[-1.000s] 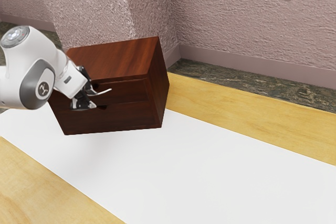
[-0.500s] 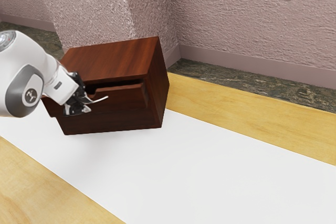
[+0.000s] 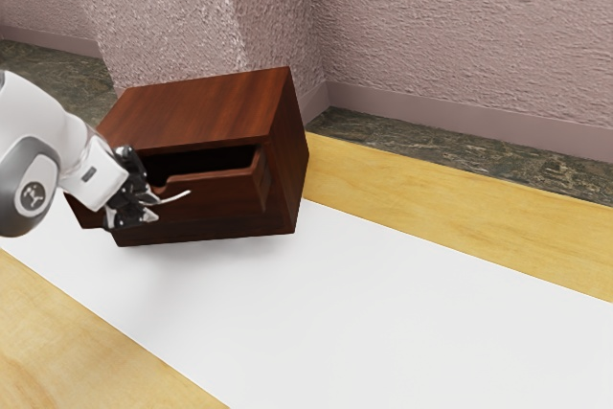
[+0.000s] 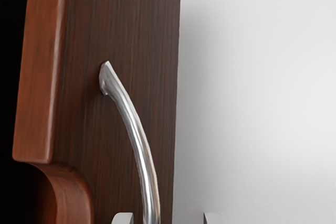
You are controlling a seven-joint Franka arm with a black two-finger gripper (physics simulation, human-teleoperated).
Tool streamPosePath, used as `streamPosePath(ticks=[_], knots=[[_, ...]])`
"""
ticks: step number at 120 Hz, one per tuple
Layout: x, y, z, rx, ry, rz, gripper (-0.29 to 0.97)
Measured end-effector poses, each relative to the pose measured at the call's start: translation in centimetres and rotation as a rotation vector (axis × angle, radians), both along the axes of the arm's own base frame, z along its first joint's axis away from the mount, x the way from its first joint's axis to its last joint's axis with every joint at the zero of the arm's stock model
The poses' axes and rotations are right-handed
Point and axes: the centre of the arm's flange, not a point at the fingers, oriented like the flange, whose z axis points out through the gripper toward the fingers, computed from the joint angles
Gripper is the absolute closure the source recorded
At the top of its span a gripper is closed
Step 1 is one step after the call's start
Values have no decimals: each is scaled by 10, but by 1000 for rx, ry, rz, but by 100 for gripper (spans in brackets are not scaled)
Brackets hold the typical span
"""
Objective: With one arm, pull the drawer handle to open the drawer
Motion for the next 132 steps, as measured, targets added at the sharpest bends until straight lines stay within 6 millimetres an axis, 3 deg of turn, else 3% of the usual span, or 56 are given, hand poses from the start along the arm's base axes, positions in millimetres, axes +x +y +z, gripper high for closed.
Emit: streamPosePath(ticks=[58, 94, 132], knots=[[-21, -22, 1, -10, -2, -33, 60], [-44, -25, 3, -7, -4, -27, 61], [-65, -42, 3, -5, -2, -47, 61]])
